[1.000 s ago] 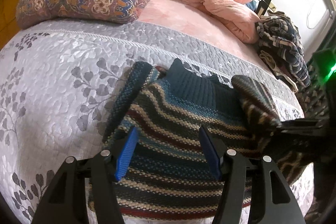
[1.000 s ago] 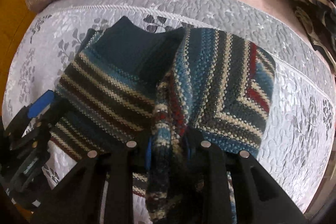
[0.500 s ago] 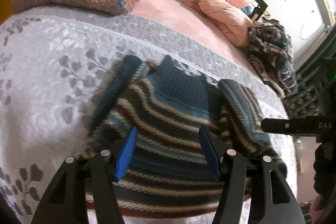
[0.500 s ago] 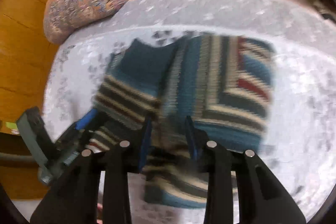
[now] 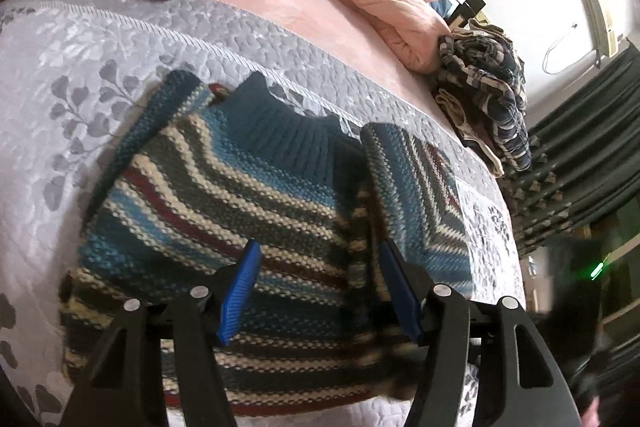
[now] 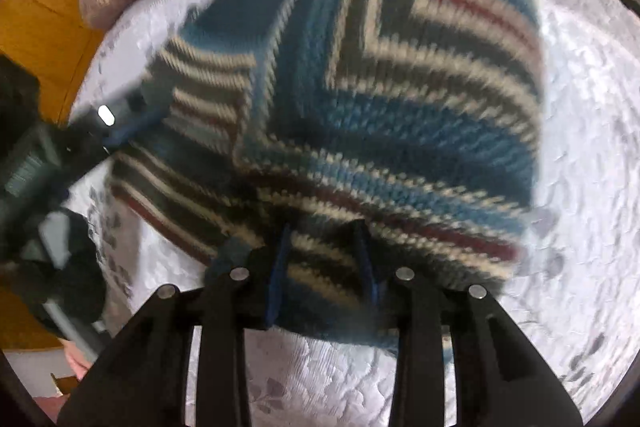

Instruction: Fold small clothes

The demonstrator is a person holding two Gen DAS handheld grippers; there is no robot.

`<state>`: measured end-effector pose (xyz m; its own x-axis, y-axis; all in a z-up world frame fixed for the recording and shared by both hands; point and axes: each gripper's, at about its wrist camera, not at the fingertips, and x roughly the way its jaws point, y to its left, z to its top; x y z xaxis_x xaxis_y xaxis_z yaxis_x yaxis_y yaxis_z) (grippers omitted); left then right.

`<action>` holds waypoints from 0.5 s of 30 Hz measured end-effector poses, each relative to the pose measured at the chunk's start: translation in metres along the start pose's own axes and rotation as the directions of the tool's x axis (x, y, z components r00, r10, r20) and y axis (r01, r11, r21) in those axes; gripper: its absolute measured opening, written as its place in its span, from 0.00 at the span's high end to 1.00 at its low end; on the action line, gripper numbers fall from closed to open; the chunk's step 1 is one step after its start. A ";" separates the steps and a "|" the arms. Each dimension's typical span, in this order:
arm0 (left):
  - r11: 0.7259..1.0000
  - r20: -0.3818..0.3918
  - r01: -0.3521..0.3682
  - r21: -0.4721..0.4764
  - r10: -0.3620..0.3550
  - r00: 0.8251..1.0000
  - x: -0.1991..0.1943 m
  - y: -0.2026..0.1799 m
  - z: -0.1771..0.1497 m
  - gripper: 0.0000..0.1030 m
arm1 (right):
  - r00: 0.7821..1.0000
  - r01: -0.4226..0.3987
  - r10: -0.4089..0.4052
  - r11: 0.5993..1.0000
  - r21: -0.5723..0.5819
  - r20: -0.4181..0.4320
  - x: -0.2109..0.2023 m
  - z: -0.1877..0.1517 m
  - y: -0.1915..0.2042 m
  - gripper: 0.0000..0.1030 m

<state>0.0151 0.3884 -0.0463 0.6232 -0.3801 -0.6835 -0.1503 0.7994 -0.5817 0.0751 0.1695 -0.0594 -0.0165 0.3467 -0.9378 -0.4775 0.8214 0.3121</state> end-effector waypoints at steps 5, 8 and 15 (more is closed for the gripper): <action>1.000 -0.012 -0.008 0.010 0.008 1.000 0.008 -0.007 -0.002 0.40 | 0.996 -0.072 0.072 0.997 -0.006 0.048 -0.013 -0.009 -0.010 0.69; 1.000 -0.023 0.002 0.018 -0.002 1.000 0.013 -0.015 -0.004 0.40 | 0.981 -0.170 0.168 0.985 0.014 0.097 -0.042 -0.025 -0.026 0.68; 0.998 -0.066 -0.005 0.055 0.008 0.998 0.034 -0.035 0.002 0.36 | 0.966 -0.189 0.161 0.974 0.128 0.204 -0.087 -0.053 -0.100 0.67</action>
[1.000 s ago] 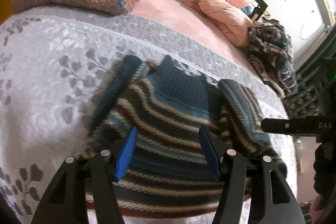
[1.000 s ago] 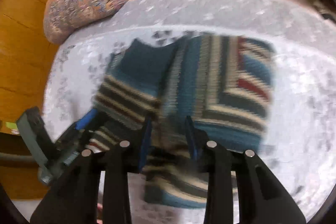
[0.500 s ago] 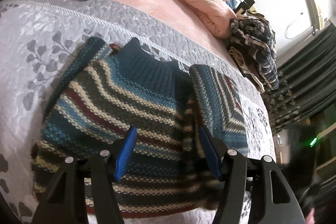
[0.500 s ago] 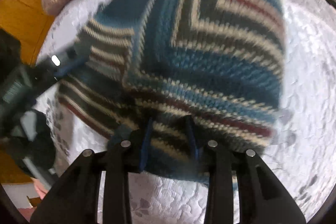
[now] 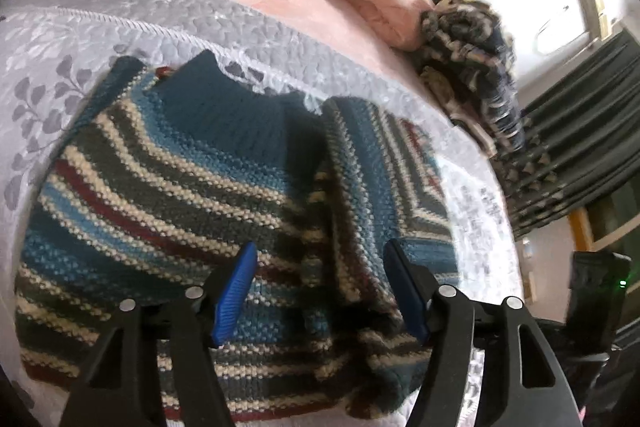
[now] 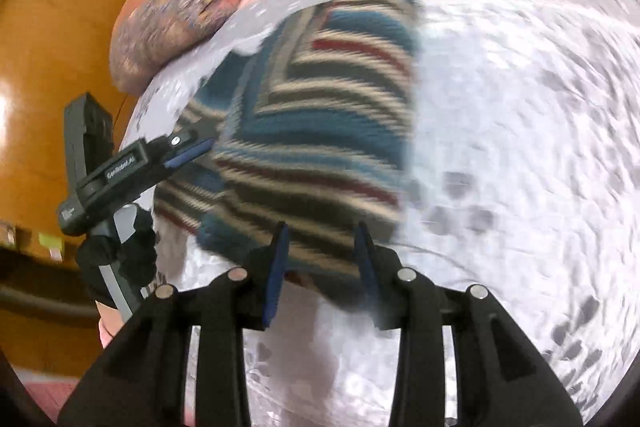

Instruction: Fold small clothes

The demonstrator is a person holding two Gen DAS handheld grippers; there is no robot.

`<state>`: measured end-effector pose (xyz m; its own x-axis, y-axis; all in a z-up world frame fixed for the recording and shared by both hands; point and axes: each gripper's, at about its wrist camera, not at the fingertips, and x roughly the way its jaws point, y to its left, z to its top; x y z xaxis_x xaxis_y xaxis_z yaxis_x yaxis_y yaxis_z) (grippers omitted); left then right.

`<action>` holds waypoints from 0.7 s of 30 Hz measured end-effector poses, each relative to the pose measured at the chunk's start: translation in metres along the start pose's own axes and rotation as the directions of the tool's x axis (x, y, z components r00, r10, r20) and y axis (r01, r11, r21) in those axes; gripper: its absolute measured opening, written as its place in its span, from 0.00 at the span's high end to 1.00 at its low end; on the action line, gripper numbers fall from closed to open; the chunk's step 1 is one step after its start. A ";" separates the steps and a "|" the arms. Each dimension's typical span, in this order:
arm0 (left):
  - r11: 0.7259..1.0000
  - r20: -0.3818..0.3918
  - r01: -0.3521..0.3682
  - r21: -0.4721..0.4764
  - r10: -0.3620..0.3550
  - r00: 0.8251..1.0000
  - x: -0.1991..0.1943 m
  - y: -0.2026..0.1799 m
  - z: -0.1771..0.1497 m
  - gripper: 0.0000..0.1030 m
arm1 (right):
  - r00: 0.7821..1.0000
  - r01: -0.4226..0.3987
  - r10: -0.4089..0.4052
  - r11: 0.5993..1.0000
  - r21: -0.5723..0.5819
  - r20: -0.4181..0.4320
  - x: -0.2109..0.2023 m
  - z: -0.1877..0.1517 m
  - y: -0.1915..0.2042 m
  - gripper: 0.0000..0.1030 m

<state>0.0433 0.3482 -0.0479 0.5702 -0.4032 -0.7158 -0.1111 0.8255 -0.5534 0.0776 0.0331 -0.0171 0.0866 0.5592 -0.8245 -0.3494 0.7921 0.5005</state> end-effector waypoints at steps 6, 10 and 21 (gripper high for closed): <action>1.000 -0.068 -0.015 -0.013 0.014 0.998 0.029 0.002 0.008 0.32 | 0.998 -0.055 0.055 0.994 0.093 0.002 0.010 -0.011 -0.041 0.67; 0.998 -0.095 0.045 -0.039 -0.049 0.994 0.032 -0.003 0.011 0.31 | 0.996 -0.084 0.086 0.991 0.107 -0.012 0.025 -0.019 -0.042 0.67; 0.993 -0.126 0.051 -0.102 -0.063 0.990 0.035 -0.007 0.009 0.68 | 0.995 -0.094 0.096 0.989 0.112 -0.006 0.029 -0.021 -0.049 0.67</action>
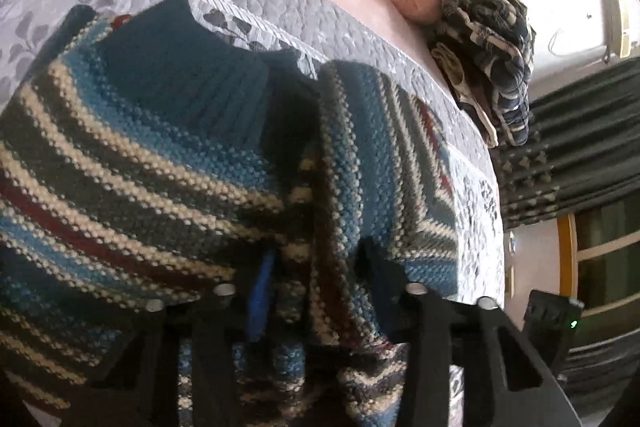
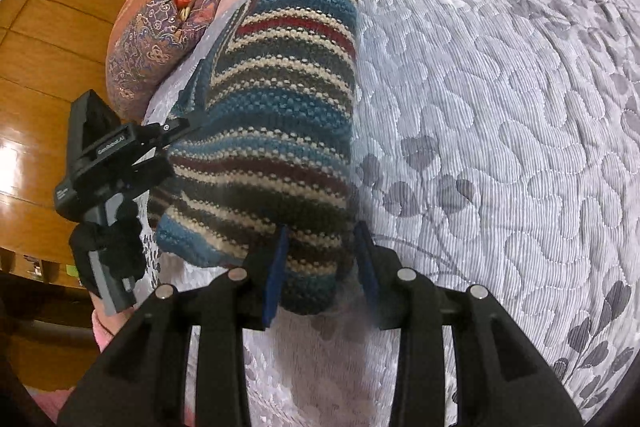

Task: Fold small clothes
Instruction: 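Grasp the other side of the folded sweater with the left gripper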

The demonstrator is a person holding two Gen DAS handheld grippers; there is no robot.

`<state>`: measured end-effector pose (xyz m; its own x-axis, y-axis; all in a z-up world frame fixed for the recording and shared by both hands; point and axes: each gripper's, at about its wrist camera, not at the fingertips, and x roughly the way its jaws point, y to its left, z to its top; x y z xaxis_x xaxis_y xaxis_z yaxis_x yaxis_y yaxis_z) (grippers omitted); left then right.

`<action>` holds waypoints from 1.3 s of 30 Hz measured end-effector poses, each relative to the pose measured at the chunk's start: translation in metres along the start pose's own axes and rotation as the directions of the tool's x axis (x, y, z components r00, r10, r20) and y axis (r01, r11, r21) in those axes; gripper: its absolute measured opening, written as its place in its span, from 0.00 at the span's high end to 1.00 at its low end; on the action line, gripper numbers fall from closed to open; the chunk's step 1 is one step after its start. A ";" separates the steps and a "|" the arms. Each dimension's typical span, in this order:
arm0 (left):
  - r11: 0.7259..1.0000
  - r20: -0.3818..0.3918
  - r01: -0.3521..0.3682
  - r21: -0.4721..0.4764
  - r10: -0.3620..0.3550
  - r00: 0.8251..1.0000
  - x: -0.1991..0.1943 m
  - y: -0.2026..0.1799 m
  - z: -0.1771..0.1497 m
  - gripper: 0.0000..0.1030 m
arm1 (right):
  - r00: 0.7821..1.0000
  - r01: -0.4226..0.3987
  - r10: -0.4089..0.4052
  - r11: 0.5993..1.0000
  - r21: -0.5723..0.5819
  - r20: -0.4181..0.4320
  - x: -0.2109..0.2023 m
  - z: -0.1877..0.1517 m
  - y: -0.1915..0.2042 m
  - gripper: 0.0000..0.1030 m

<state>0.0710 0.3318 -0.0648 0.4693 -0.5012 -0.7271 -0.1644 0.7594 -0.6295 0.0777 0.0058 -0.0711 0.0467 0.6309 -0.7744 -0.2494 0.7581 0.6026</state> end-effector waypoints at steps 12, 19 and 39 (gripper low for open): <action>0.998 0.004 -0.058 0.037 0.058 0.998 -0.014 -0.018 -0.011 0.70 | 1.000 0.006 -0.006 1.000 0.002 0.003 0.004 -0.001 0.001 0.67; 0.993 -0.081 -0.116 0.029 0.118 0.990 -0.009 -0.012 -0.030 0.63 | 1.000 -0.017 0.017 1.000 0.013 0.001 0.000 -0.008 -0.010 0.67; 0.996 0.031 0.091 -0.001 -0.091 0.995 -0.026 -0.039 -0.011 0.79 | 1.000 -0.012 0.012 1.000 0.026 0.017 -0.025 -0.015 -0.024 0.65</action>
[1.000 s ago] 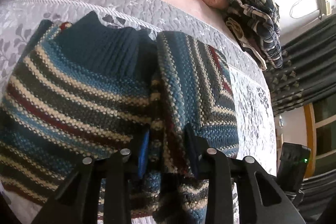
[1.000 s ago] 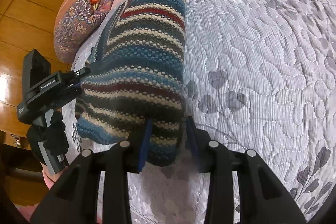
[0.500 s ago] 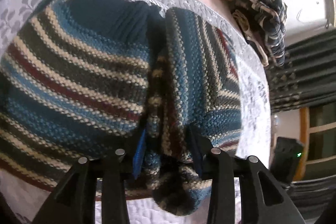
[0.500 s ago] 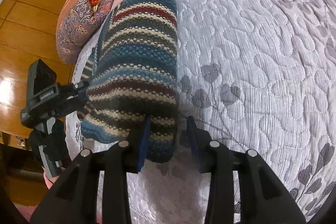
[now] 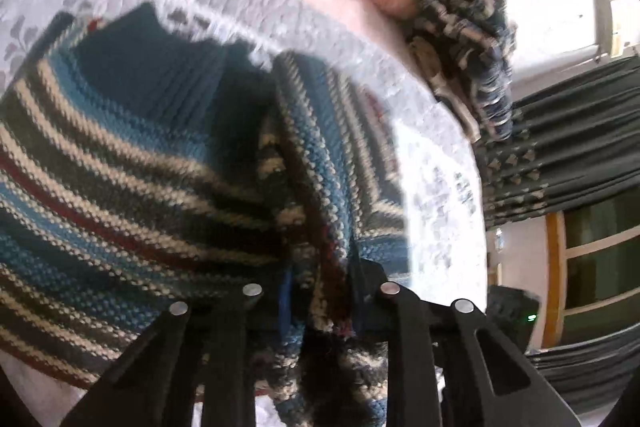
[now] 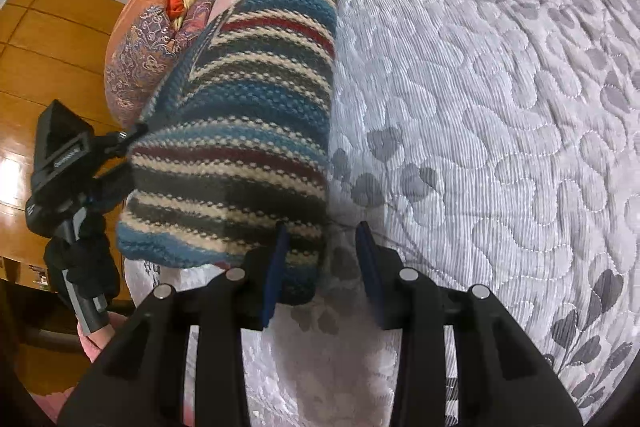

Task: Fold small clothes
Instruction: 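Grasp the other side of the folded sweater with the left gripper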

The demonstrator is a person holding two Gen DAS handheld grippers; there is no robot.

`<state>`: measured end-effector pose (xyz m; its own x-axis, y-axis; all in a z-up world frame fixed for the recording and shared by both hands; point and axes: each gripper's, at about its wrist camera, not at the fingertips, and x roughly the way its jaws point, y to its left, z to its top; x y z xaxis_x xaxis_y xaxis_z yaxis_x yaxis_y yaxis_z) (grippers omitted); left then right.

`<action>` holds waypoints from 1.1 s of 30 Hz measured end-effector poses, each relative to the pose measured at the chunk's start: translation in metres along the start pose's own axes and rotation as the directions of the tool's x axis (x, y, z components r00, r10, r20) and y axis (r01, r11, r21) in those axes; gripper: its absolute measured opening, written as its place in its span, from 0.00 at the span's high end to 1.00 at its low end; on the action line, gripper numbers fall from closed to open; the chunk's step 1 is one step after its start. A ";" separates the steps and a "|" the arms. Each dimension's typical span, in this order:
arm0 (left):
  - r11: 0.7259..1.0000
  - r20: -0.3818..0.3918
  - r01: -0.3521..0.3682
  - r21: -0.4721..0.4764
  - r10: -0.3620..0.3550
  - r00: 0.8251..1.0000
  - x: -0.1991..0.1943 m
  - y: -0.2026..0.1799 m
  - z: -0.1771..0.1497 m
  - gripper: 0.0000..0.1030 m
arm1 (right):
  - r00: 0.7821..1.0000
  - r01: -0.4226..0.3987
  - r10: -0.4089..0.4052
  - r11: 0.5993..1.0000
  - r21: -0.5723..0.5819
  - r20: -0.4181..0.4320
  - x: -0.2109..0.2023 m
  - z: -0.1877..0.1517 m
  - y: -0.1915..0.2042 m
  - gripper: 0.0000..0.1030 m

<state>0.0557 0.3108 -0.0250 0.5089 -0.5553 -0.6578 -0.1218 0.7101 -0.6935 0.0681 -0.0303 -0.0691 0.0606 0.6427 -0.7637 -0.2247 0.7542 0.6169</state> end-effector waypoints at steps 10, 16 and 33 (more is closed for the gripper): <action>1.000 0.174 0.015 0.008 -0.017 0.985 -0.079 0.016 0.022 0.81 | 0.999 -0.023 0.025 0.999 -0.043 0.041 -0.027 0.002 0.027 0.65; 0.998 0.232 -0.030 -0.061 0.043 0.972 -0.121 0.072 0.034 0.82 | 0.998 -0.059 0.061 0.995 -0.076 0.016 -0.008 0.006 0.062 0.64; 0.994 0.155 -0.087 -0.073 0.097 0.983 -0.109 0.161 0.032 0.82 | 0.991 -0.008 -0.011 0.990 -0.144 -0.131 0.075 0.006 0.123 0.55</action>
<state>0.0078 0.4998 -0.0555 0.6201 -0.4099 -0.6689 -0.2273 0.7222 -0.6532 0.0514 0.1115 -0.0499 -0.0652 0.6113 -0.7887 -0.3630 0.7217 0.5894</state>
